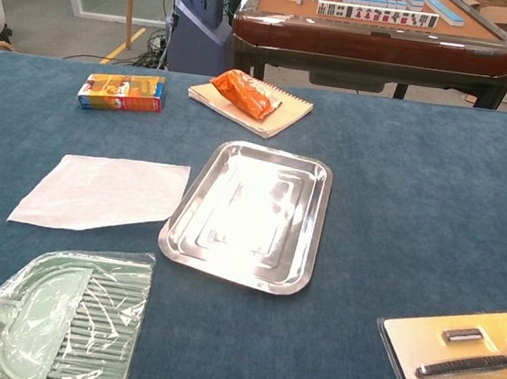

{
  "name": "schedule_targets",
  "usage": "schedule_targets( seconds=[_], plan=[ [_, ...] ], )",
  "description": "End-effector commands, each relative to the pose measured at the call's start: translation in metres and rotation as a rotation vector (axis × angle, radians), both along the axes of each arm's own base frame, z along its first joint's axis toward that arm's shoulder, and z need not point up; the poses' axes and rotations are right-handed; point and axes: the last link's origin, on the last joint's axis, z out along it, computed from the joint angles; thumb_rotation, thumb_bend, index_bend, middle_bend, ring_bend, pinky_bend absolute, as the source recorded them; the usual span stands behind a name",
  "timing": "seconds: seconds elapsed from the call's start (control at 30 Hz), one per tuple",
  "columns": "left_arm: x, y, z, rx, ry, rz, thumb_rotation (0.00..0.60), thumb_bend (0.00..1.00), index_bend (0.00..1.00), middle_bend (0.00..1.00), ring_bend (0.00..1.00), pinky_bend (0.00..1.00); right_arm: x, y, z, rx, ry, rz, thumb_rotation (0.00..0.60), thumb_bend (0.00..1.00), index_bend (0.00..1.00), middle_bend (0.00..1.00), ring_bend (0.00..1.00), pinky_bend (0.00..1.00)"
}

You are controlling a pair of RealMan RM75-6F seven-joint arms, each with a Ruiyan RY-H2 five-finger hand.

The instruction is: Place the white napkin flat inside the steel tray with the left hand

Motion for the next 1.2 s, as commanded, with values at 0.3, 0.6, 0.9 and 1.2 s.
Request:
schedule_targets(
  seconds=[0.3, 0.6, 0.9, 1.2],
  plan=[
    [0.003, 0.007, -0.004, -0.030, -0.021, -0.032, 0.600, 0.22, 0.15, 0.08, 0.05, 0.00, 0.003, -0.006, 0.016, -0.049, 0.008, 0.018, 0.600, 0.15, 0.23, 0.24, 0.14, 0.18],
    [0.004, 0.032, -0.014, -0.108, -0.068, -0.069, 0.600, 0.22, 0.23, 0.08, 0.07, 0.00, 0.011, -0.013, 0.033, -0.091, 0.025, 0.036, 0.600, 0.15, 0.23, 0.24, 0.14, 0.18],
    [0.014, 0.070, -0.044, -0.252, -0.078, -0.149, 0.600, 0.22, 0.30, 0.14, 0.13, 0.00, 0.016, -0.015, 0.032, -0.085, 0.030, 0.043, 0.600, 0.15, 0.23, 0.24, 0.14, 0.18],
    [0.035, 0.093, -0.082, -0.355, -0.111, -0.244, 0.600, 0.22, 0.31, 0.14, 0.13, 0.00, 0.016, -0.015, 0.028, -0.076, 0.030, 0.034, 0.600, 0.15, 0.23, 0.24, 0.14, 0.18]
  ],
)
